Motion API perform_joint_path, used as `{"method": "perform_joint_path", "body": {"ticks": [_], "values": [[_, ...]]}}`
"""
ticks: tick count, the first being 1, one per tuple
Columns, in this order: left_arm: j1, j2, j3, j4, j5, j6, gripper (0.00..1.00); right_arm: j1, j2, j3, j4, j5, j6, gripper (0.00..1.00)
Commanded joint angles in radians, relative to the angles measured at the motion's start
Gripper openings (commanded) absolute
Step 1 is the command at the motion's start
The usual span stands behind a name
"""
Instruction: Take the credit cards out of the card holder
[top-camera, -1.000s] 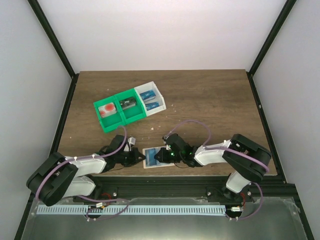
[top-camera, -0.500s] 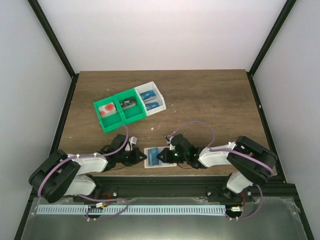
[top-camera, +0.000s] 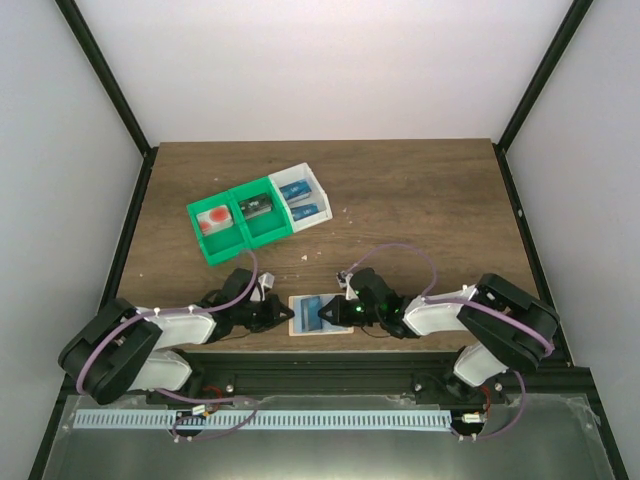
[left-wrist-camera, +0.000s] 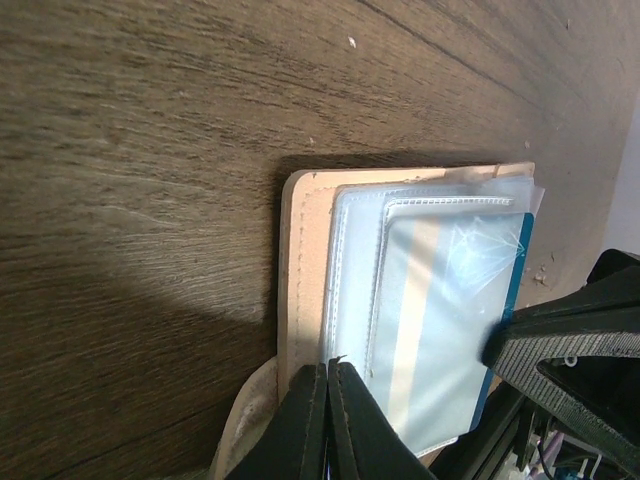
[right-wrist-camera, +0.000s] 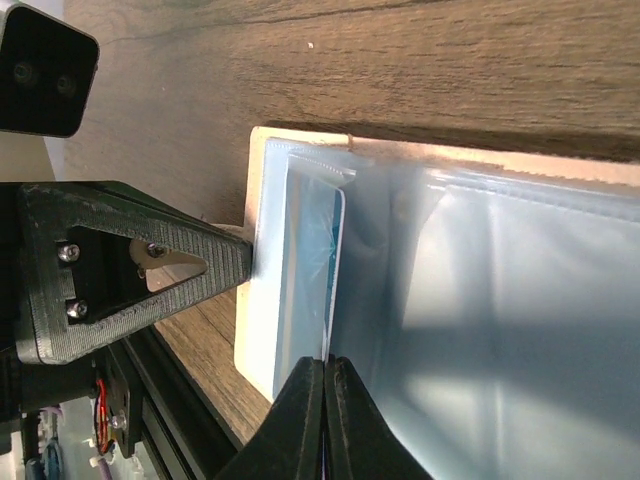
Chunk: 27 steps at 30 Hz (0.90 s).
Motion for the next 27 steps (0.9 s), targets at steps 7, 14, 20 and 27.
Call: {"method": "perform_joint_path", "body": {"ticks": [7,14,20,27], "values": [[-0.008,0.064,-0.025,-0.097,-0.086,0.007,0.03,-0.021,0.008,-0.031,0.05,-0.053,0.026,0.06],[-0.008,0.059,-0.037,-0.076,-0.086,-0.007,0.03,-0.021,0.052,-0.052,0.204,-0.145,0.086,0.01],[-0.008,0.073,-0.038,-0.073,-0.092,-0.005,0.03,-0.022,0.053,-0.058,0.199,-0.119,0.089,0.01],[-0.008,0.094,-0.042,-0.047,-0.081,-0.009,0.02,-0.037,0.013,-0.11,0.215,-0.103,0.09,0.0]]}}
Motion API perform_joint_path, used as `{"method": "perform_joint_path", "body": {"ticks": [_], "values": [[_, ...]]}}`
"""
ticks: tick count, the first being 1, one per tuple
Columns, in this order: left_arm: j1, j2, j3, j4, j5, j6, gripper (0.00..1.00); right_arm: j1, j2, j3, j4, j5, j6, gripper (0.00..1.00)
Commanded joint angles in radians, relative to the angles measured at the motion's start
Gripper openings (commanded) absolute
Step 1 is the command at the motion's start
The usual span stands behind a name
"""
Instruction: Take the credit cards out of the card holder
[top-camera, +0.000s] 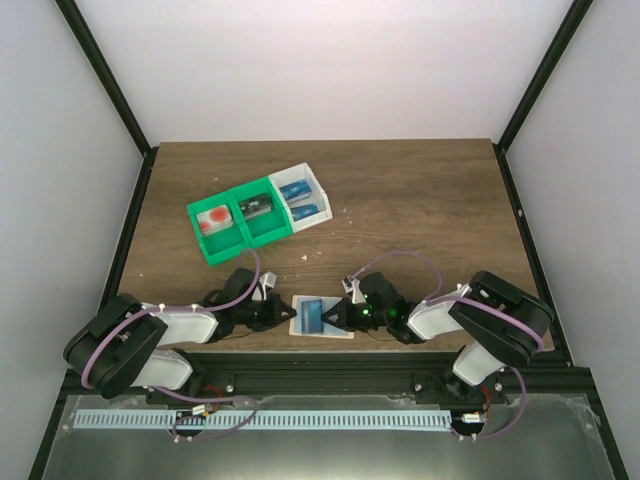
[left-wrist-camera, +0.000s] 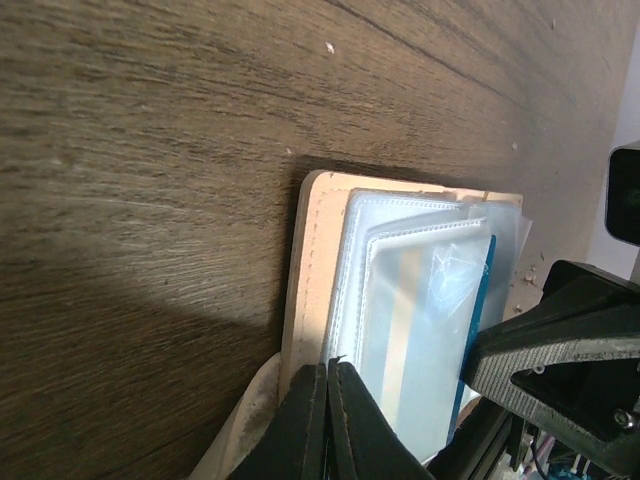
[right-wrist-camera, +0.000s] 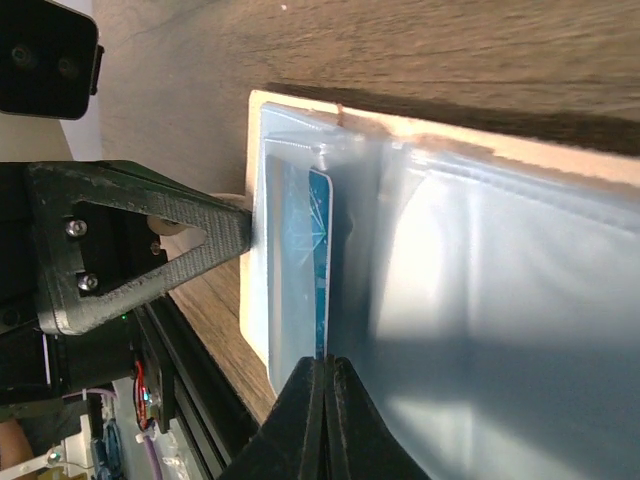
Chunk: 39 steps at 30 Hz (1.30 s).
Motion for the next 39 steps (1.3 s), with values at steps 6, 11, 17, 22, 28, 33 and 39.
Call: {"method": "perform_joint_path", "body": {"ticks": [6,11,17,22,28,33,39], "values": [[-0.005,0.056,-0.035,-0.112,-0.091,0.0,0.02,-0.02,-0.09,-0.05,-0.007,0.022,-0.005,0.0],[-0.006,0.052,-0.035,-0.117,-0.097,-0.001,0.02,-0.022,-0.116,-0.055,-0.033,0.042,-0.013,0.0],[-0.006,0.052,-0.039,-0.122,-0.098,-0.002,0.02,-0.037,-0.132,-0.065,-0.06,0.06,-0.019,0.01],[-0.005,0.033,-0.039,-0.12,-0.098,-0.021,0.02,-0.048,-0.149,-0.078,-0.082,0.076,-0.059,0.01],[-0.005,-0.056,-0.003,-0.189,-0.088,-0.036,0.13,-0.049,-0.176,-0.085,-0.088,0.076,-0.062,0.0],[-0.006,-0.155,0.063,-0.258,-0.073,-0.031,0.17,-0.049,-0.169,-0.067,-0.096,0.071,-0.067,0.0],[-0.034,-0.144,0.111,-0.261,-0.063,-0.04,0.15,-0.049,-0.139,-0.053,-0.083,0.06,-0.066,0.0]]}}
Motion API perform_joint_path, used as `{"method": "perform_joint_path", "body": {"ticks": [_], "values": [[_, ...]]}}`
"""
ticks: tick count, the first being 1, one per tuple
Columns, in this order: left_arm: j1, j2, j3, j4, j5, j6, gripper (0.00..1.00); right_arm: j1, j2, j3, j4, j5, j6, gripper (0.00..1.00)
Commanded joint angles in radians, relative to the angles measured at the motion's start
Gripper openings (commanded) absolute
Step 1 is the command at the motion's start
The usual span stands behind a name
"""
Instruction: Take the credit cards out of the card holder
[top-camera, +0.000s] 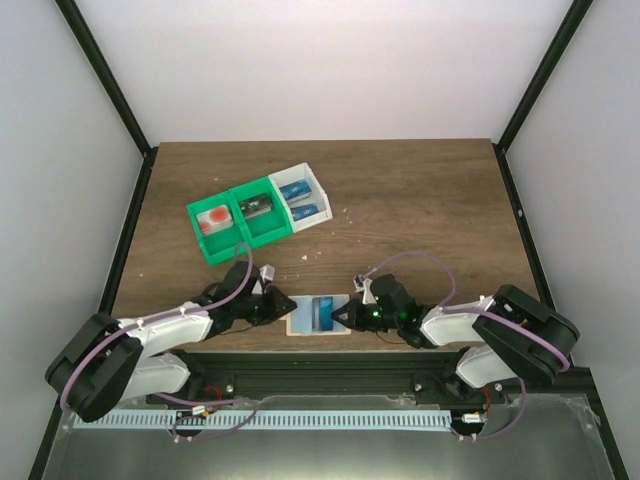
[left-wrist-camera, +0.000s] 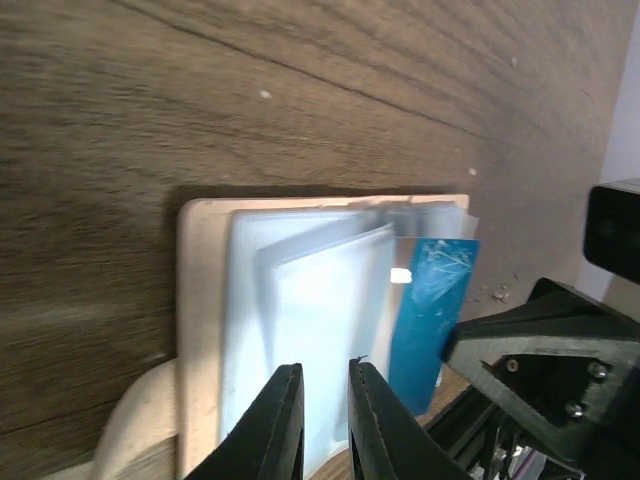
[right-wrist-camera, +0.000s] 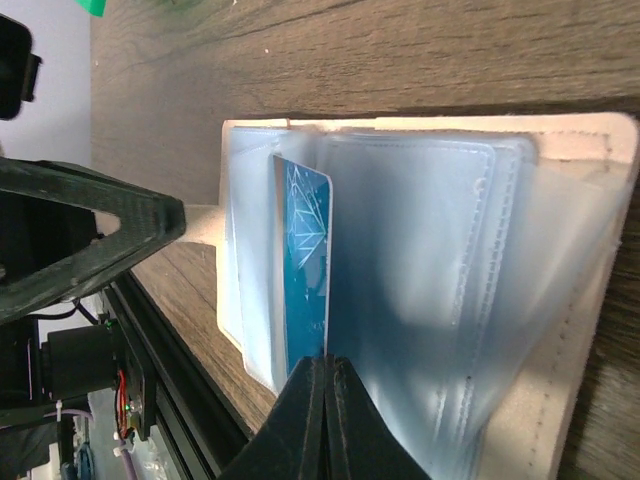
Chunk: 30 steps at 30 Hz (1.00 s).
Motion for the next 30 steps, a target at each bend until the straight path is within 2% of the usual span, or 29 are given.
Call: {"method": "perform_joint_path", "body": {"ticks": [1,6,13,19,23,30], "values": [[-0.029,0.017,0.034,-0.027,-0.012,-0.008,0.16,-0.005,0.021,0.026,-0.002,0.001,-0.019,0.0],[-0.093,0.076,0.034,0.074,-0.001,-0.028,0.2,-0.005,0.021,0.027,-0.002,0.004,-0.02,0.01],[-0.14,0.239,0.054,0.195,0.043,-0.032,0.07,-0.005,0.038,0.033,0.013,-0.014,-0.011,0.0],[-0.143,0.287,0.038,0.185,0.016,-0.017,0.02,-0.005,0.057,0.041,0.021,-0.025,-0.002,0.01],[-0.144,0.301,0.025,0.183,0.012,-0.016,0.01,-0.005,0.067,0.04,0.05,-0.045,0.003,0.08],[-0.143,0.31,0.013,0.183,0.005,-0.019,0.0,-0.005,0.106,0.036,0.106,-0.057,0.029,0.14]]}}
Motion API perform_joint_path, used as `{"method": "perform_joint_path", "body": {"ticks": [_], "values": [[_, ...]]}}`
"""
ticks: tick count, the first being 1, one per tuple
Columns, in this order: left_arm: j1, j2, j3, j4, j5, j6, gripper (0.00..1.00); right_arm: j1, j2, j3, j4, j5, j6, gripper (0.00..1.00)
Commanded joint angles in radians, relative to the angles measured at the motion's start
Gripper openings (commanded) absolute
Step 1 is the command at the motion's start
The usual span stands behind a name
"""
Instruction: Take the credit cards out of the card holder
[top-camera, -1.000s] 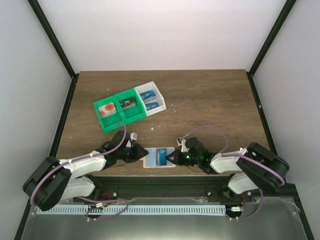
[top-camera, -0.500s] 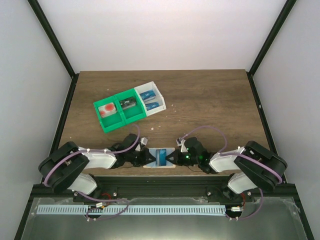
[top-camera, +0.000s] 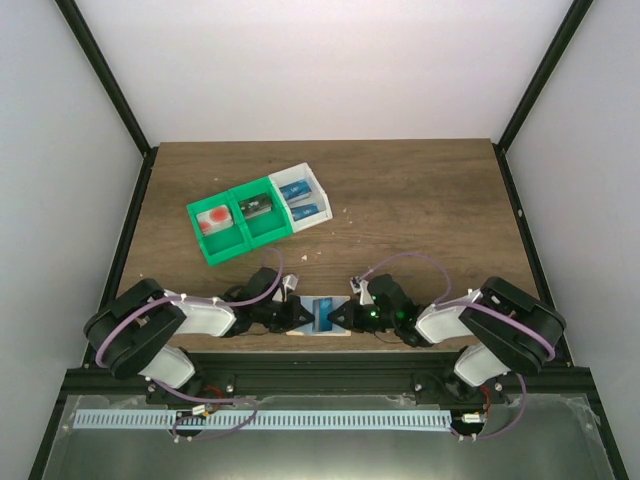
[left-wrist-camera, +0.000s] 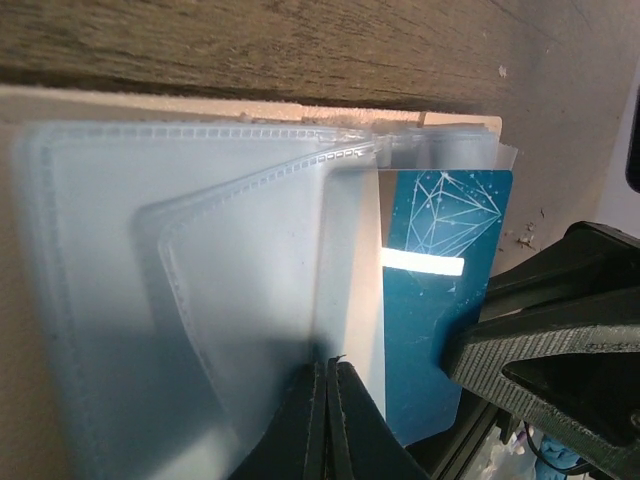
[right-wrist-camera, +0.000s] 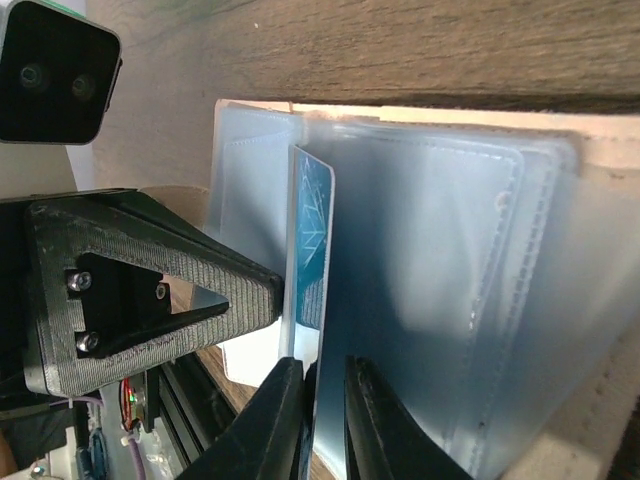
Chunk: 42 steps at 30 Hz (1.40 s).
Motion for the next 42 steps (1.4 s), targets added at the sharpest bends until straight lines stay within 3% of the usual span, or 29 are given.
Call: {"method": "perform_joint_path", "body": {"ticks": [1,7,15,19,23,26,31,35,42], "values": [[-0.005,0.029,-0.031,-0.046,-0.038,0.014,0.0,-0.004,0.036,0.026,0.056,-0.022,0.018,0.14],[-0.005,0.011,-0.03,-0.067,-0.054,0.014,0.01,-0.004,0.024,0.014,0.063,-0.015,0.016,0.01],[-0.005,-0.034,-0.011,-0.124,-0.075,0.023,0.07,-0.005,-0.124,0.005,-0.098,0.117,-0.026,0.0],[-0.005,-0.102,0.002,-0.142,-0.066,0.028,0.17,-0.005,-0.207,0.006,-0.196,0.167,-0.068,0.0],[-0.005,-0.191,0.003,-0.137,-0.047,-0.004,0.36,-0.005,-0.287,0.044,-0.336,0.204,-0.144,0.0],[-0.005,-0.253,0.009,-0.136,-0.021,-0.028,0.53,-0.005,-0.352,0.066,-0.386,0.231,-0.253,0.01],[-0.004,-0.365,0.018,-0.139,0.017,-0.093,0.64,-0.001,-0.442,0.118,-0.446,0.287,-0.458,0.0],[-0.002,-0.483,0.007,-0.088,0.046,-0.198,0.67,0.003,-0.506,0.118,-0.376,0.345,-0.613,0.0],[0.001,-0.655,0.012,-0.042,0.034,-0.402,0.64,0.109,-0.54,0.073,-0.142,0.421,-1.088,0.0]]}}
